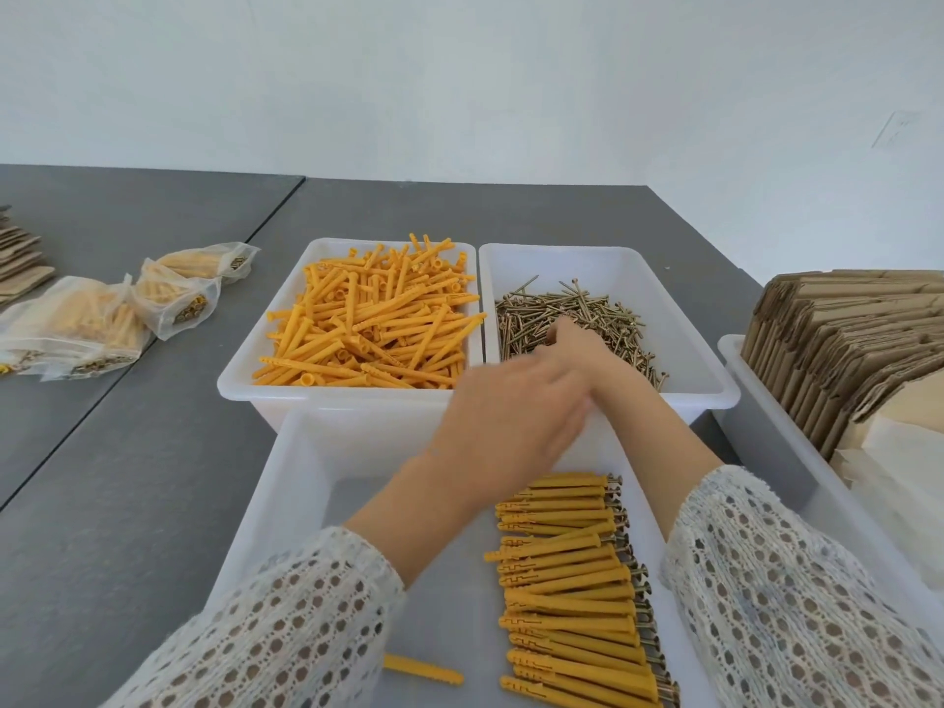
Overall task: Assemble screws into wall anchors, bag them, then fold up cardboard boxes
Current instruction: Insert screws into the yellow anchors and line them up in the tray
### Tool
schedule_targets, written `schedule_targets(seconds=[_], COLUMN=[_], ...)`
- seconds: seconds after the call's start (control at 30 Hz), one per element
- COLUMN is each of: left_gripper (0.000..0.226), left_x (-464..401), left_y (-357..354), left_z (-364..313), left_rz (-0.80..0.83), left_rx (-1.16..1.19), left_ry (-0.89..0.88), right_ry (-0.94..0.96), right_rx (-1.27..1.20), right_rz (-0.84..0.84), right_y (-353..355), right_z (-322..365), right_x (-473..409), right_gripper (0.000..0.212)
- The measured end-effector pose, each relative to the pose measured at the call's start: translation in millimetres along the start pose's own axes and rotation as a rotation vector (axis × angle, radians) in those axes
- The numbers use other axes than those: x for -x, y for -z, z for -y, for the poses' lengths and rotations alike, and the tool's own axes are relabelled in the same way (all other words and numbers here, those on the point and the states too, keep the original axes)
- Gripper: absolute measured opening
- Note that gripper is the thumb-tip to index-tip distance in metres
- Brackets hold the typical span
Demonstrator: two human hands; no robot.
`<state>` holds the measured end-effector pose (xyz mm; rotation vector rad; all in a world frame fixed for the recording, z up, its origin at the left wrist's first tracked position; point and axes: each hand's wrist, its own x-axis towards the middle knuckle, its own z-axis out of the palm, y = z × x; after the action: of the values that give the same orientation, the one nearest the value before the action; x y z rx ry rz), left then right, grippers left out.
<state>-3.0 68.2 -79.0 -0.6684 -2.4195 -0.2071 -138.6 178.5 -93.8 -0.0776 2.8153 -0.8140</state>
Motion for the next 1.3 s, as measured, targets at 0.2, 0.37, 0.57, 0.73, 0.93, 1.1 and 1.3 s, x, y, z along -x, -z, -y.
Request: schedule_targets(seconds=[0.2, 0.37, 0.57, 0.73, 0.93, 1.1, 1.3], left_gripper=[0.022, 0.036, 0.035, 0.018, 0.01, 0.012, 0.01], left_x=[9, 20, 18, 18, 12, 13, 13], left_y=[6, -1, -2, -1, -3, -6, -8], left_z=[61, 88, 95, 94, 86, 81, 82], left_rz=[0.025, 0.28, 0.414, 0.324, 0.116, 0.001, 0.008], left_rx=[-0.156, -0.091, -0.007, 0.087, 0.199, 0.205, 0.148], left_ry=[0.442, 0.81, 0.772, 0.777, 0.596, 0.546, 0.589], right_ry=[0.007, 0.011, 0.096, 0.134, 0.259, 0.396, 0.416], right_rx=[0.253, 0.253, 0.219, 0.244, 0.001, -0.673, -1.077], right_rz=[0.022, -0.087, -0.161, -0.08, -0.252, -0.593, -0.676], right_y=[-4, -2, -3, -5, -2, 3, 3], right_z=[4, 6, 5, 2, 3, 19, 37], right_x=[6, 11, 7, 3, 2, 22, 38], right_gripper=[0.043, 0.028, 0.013, 0.01, 0.024, 0.01, 0.008])
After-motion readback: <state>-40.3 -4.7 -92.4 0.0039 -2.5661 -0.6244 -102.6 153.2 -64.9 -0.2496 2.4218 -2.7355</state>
